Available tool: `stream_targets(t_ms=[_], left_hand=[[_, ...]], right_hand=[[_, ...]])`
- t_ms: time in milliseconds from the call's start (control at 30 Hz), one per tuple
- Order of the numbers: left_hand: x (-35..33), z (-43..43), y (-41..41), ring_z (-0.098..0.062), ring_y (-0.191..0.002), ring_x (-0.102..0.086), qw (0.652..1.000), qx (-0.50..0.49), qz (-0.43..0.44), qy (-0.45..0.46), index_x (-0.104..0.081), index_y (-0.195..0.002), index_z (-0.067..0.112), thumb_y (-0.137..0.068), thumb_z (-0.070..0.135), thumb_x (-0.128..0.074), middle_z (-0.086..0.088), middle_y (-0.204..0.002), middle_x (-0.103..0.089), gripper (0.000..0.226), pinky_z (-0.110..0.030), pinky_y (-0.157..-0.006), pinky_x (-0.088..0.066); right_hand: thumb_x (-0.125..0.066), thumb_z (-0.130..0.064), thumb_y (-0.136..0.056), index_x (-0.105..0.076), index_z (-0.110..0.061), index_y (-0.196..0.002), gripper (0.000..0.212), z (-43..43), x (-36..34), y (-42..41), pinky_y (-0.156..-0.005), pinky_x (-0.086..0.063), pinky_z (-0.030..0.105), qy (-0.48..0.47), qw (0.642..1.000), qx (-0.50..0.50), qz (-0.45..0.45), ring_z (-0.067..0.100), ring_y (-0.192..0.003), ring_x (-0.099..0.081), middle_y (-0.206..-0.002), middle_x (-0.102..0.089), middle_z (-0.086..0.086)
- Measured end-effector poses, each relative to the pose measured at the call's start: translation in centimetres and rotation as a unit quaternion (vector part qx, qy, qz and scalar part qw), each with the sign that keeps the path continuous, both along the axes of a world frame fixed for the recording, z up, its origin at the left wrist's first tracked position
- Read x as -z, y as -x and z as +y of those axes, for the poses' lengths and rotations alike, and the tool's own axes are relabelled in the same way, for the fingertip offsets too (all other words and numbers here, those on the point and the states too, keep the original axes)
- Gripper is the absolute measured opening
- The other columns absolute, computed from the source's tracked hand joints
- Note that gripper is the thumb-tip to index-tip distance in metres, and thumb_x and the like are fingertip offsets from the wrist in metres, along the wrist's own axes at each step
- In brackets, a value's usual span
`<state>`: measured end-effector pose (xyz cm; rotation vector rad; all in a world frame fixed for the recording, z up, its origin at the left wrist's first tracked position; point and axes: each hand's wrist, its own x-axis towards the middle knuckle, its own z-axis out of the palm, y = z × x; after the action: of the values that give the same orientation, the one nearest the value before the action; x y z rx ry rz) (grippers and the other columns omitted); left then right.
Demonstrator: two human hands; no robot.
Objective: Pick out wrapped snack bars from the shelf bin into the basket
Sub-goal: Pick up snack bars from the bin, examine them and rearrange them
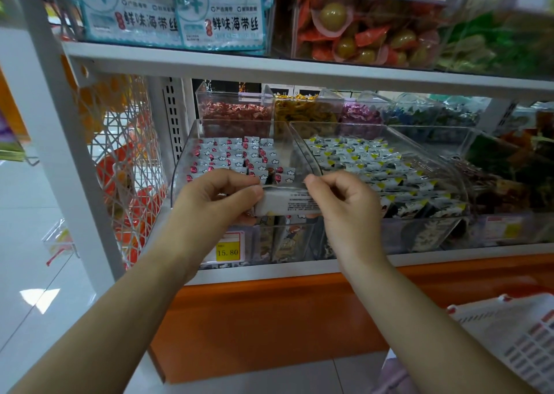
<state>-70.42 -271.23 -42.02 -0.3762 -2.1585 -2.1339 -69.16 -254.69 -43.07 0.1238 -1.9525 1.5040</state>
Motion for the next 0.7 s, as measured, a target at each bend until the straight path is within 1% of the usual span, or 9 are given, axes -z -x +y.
stream_targets(t_ms=[100, 233, 300, 367, 433, 500, 567, 633, 700], left_hand=[[0.2, 0.0, 0.2, -0.019, -0.076, -0.068, 0.999, -0.039, 0.022, 0.024, -0.066, -0.080, 0.011, -0.086, 0.014, -0.061, -0.007, -0.089, -0.068, 0.008, -0.020, -0.060, -0.056], [0.2, 0.2, 0.2, -0.013, -0.061, -0.066, 0.994, -0.083, 0.056, 0.044, -0.059, -0.075, 0.003, -0.090, 0.012, -0.057, -0.010, -0.075, -0.065, 0.018, -0.019, -0.051, -0.054], [0.3, 0.1, 0.3, -0.013, -0.059, -0.065, 0.992, -0.097, 0.062, 0.052, -0.057, -0.073, 0.001, -0.091, 0.012, -0.056, -0.010, -0.074, -0.063, 0.021, -0.019, -0.049, -0.053], [0.3, 0.0, 0.5, -0.017, -0.059, -0.065, 0.992, -0.111, 0.051, 0.043, -0.057, -0.076, -0.002, -0.092, 0.014, -0.055, -0.015, -0.079, -0.062, 0.023, -0.019, -0.048, -0.052], [0.2, -0.2, 0.7, -0.014, -0.053, -0.064, 0.992, -0.124, 0.019, 0.008, -0.058, -0.083, -0.007, -0.093, 0.016, -0.054, -0.018, -0.082, -0.062, 0.026, -0.018, -0.046, -0.051], [0.0, -0.2, 0.9, -0.009, -0.050, -0.064, 0.992, -0.124, -0.010, -0.025, -0.059, -0.083, -0.006, -0.094, 0.020, -0.053, -0.015, -0.080, -0.062, 0.029, -0.017, -0.046, -0.051], [-0.3, -0.1, 1.0, -0.010, -0.055, -0.064, 0.995, -0.094, -0.019, -0.036, -0.064, -0.082, 0.005, -0.095, 0.027, -0.050, -0.009, -0.078, -0.064, 0.028, -0.019, -0.050, -0.053], [-0.4, 0.0, 1.4, -0.012, -0.064, -0.061, 0.998, -0.064, -0.004, -0.016, -0.066, -0.094, 0.013, -0.096, 0.029, -0.048, -0.004, -0.082, -0.066, 0.024, -0.022, -0.055, -0.054], [-0.4, 0.1, 2.2, -0.010, -0.071, -0.061, 0.995, -0.078, 0.039, 0.051, -0.063, -0.110, 0.017, -0.096, 0.025, -0.049, 0.002, -0.091, -0.068, 0.021, -0.018, -0.057, -0.052]], right_hand=[[-0.062, -0.014, -0.088, -0.057, -0.010, -0.062, 0.027, -0.5, 0.0, -0.3, -0.051, -0.033, 0.011, -0.030, 1.000, -0.002, 0.006, 0.002, -0.053, -0.045, -0.052, -0.046, -0.009], [-0.062, -0.012, -0.088, -0.059, -0.007, -0.064, 0.025, -1.1, 0.2, -0.5, -0.051, -0.033, 0.009, -0.044, 0.998, -0.017, 0.030, 0.002, -0.052, -0.046, -0.052, -0.047, -0.008], [-0.062, -0.012, -0.089, -0.063, -0.009, -0.069, 0.020, -1.2, 0.1, -0.6, -0.053, -0.037, 0.008, -0.050, 0.998, -0.029, 0.032, 0.000, -0.055, -0.052, -0.057, -0.053, -0.009], [-0.063, -0.017, -0.088, -0.070, -0.015, -0.091, 0.007, -1.0, 0.0, -0.6, -0.064, -0.048, 0.010, -0.035, 0.996, -0.081, -0.008, -0.003, -0.073, -0.061, -0.079, -0.064, -0.011], [-0.066, -0.019, -0.085, -0.064, -0.027, -0.114, 0.030, -0.6, 0.1, -0.5, -0.086, -0.051, 0.018, -0.042, 0.986, -0.153, -0.059, 0.000, -0.101, -0.061, -0.110, -0.064, -0.013], [-0.068, -0.014, -0.084, -0.058, -0.033, -0.119, 0.041, -0.2, -0.1, -0.3, -0.092, -0.051, 0.026, -0.072, 0.979, -0.179, -0.067, 0.005, -0.108, -0.060, -0.120, -0.062, -0.009], [-0.066, -0.011, -0.084, -0.060, -0.028, -0.117, 0.037, 0.2, -0.4, -0.1, -0.078, -0.057, 0.029, -0.061, 0.986, -0.146, -0.048, 0.009, -0.090, -0.067, -0.109, -0.066, -0.004], [-0.064, -0.013, -0.086, -0.063, -0.023, -0.107, 0.024, 0.7, -0.7, 0.1, -0.060, -0.058, 0.024, 0.025, 0.995, -0.095, -0.032, 0.009, -0.069, -0.068, -0.095, -0.065, 0.002], [-0.063, -0.015, -0.088, -0.060, -0.022, -0.099, 0.014, 1.2, -0.8, 0.4, -0.054, -0.057, 0.025, 0.125, 0.991, -0.048, -0.027, 0.009, -0.064, -0.067, -0.090, -0.064, 0.006]])
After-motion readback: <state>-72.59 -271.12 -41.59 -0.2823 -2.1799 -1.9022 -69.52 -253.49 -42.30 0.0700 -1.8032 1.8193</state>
